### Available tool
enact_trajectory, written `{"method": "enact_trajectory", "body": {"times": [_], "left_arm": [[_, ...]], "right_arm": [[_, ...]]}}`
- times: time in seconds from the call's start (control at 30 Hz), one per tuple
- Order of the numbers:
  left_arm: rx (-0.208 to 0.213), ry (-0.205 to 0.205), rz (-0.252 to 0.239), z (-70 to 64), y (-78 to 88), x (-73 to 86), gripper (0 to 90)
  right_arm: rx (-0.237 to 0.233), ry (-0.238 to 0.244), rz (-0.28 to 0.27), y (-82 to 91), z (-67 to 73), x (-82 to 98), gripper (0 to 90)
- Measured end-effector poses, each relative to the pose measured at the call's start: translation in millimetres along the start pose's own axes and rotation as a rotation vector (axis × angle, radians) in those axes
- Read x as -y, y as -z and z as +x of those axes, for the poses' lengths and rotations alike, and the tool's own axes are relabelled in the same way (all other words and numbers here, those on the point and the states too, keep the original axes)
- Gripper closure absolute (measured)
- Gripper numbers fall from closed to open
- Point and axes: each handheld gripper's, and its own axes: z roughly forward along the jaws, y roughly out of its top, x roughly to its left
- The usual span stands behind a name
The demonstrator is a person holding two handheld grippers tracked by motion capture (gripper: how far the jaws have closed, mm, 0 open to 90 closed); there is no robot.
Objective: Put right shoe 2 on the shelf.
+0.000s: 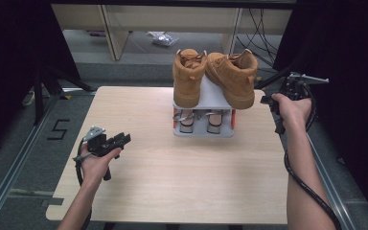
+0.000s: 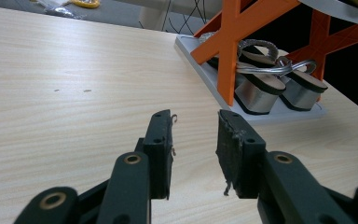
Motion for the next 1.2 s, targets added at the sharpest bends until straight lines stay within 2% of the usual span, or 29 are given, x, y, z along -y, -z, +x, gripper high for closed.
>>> {"method": "enact_trajectory", "body": {"times": [0.03, 0.07, 0.1, 0.13, 0.23, 0.27, 0.3, 0.4, 0.43, 0.5, 0.53, 0.6, 0.63, 0.67, 0.93, 1.0, 1.07, 1.13, 1.17, 1.2], "left_arm": [[-0.001, 0.0, 0.0, 0.1, 0.1, 0.0, 64.8], [-0.001, 0.001, -0.001, 0.1, 0.3, 0.0, 64.9], [-0.001, 0.001, -0.001, 0.1, 0.3, -0.1, 64.9], [-0.002, 0.001, -0.001, 0.0, 0.3, -0.1, 64.9], [0.001, -0.003, 0.003, -0.3, -0.3, 0.5, 64.9], [0.0, -0.003, 0.003, -0.6, -0.6, 0.8, 64.8], [0.0, -0.004, 0.004, -0.8, -0.9, 1.0, 64.9], [0.001, -0.005, 0.009, -0.9, -1.9, 1.7, 64.8], [0.007, -0.005, 0.009, -0.6, -2.2, 1.9, 64.7], [0.003, -0.004, 0.009, -0.6, -2.1, 2.0, 64.7], [0.0, -0.002, 0.009, -0.4, -2.0, 2.0, 64.7], [-0.001, -0.003, 0.011, 0.0, -2.1, 2.2, 64.8], [-0.002, -0.003, 0.013, 0.2, -2.3, 2.3, 64.7], [-0.001, -0.004, 0.015, 0.3, -2.6, 2.7, 64.7], [-0.003, -0.006, 0.02, -0.1, -4.3, 3.8, 64.7], [-0.002, -0.007, 0.024, 0.0, -4.7, 4.2, 64.7], [0.007, -0.009, 0.023, 0.3, -5.2, 4.4, 64.7], [0.002, -0.01, 0.024, -0.2, -5.0, 4.3, 64.7], [-0.001, -0.01, 0.026, -0.5, -4.7, 4.3, 64.6], [-0.002, -0.009, 0.025, -0.5, -4.5, 4.2, 64.7]], "right_arm": [[0.002, 0.01, 0.005, -2.8, -1.5, 3.9, 90.0], [0.024, 0.011, 0.018, -4.2, -1.6, 6.1, 90.0], [0.021, 0.013, 0.028, -5.8, -1.9, 8.7, 90.0], [-0.007, 0.013, 0.035, -7.5, -2.3, 11.3, 90.0], [0.012, 0.041, 0.056, -10.6, -0.4, 16.8, 90.0], [-0.04, 0.039, 0.049, -11.8, -1.1, 18.4, 90.0], [-0.025, 0.036, 0.056, -13.6, 0.1, 19.7, 90.0], [-0.042, 0.052, 0.061, -15.9, 1.3, 21.8, 90.0], [-0.033, 0.048, 0.068, -17.0, 2.2, 21.7, 90.0], [0.014, 0.05, 0.08, -18.6, 5.0, 21.7, 90.0], [0.024, 0.065, 0.08, -18.6, 5.4, 21.8, 90.0], [0.029, 0.065, 0.071, -19.2, 6.7, 22.5, 90.0], [0.03, 0.048, 0.069, -18.9, 8.3, 23.2, 90.0], [0.029, 0.065, 0.066, -18.8, 7.2, 23.0, 90.0], [0.046, 0.054, 0.059, -19.2, 10.2, 23.1, 90.0], [0.013, 0.056, 0.056, -18.5, 9.1, 22.5, 90.0], [0.047, 0.045, 0.063, -18.3, 12.0, 21.8, 90.0], [0.001, 0.034, 0.057, -18.5, 14.5, 22.1, 90.0], [-0.044, 0.034, 0.044, -19.5, 15.9, 22.0, 90.0], [-0.019, 0.06, 0.043, -19.8, 18.3, 21.3, 90.0]]}}
